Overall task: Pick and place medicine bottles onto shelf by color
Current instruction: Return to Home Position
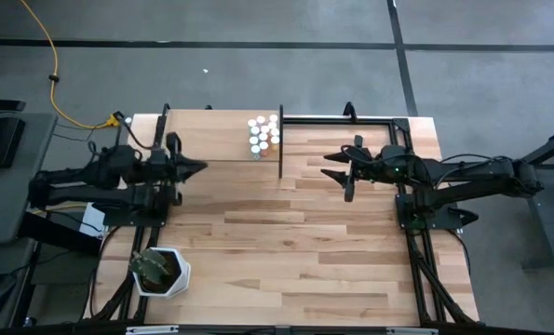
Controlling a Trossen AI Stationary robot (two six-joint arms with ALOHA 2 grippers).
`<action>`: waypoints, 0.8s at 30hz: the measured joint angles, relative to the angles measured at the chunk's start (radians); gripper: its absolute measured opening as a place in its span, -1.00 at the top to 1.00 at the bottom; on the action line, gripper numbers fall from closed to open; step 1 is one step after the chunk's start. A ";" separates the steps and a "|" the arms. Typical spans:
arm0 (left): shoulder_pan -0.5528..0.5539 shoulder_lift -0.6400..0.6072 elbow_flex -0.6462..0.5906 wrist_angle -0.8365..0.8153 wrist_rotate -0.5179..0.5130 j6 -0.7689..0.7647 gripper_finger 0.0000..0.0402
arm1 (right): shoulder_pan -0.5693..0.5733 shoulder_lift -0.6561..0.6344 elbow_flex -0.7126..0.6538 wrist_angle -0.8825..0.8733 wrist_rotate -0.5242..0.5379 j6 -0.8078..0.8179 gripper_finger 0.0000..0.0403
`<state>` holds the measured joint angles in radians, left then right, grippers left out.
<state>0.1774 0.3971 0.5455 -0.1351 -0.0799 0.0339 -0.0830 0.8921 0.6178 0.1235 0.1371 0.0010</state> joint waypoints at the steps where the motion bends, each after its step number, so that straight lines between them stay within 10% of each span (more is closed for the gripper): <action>1: -0.002 -0.017 -0.044 0.027 0.002 -0.009 1.00 | 0.000 0.000 0.000 0.001 0.000 0.000 0.06; 15: -0.004 -0.186 -0.533 0.372 0.040 -0.119 1.00 | 0.000 -0.005 0.000 -0.007 -0.001 0.002 0.06; 24: -0.043 -0.234 -0.533 0.314 -0.040 -0.121 1.00 | 0.001 -0.099 0.000 -0.122 -0.004 0.067 0.06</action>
<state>0.1346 0.1631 0.0124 0.1787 -0.1199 -0.0868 -0.0823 0.7936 0.6182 0.0018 0.1331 0.0679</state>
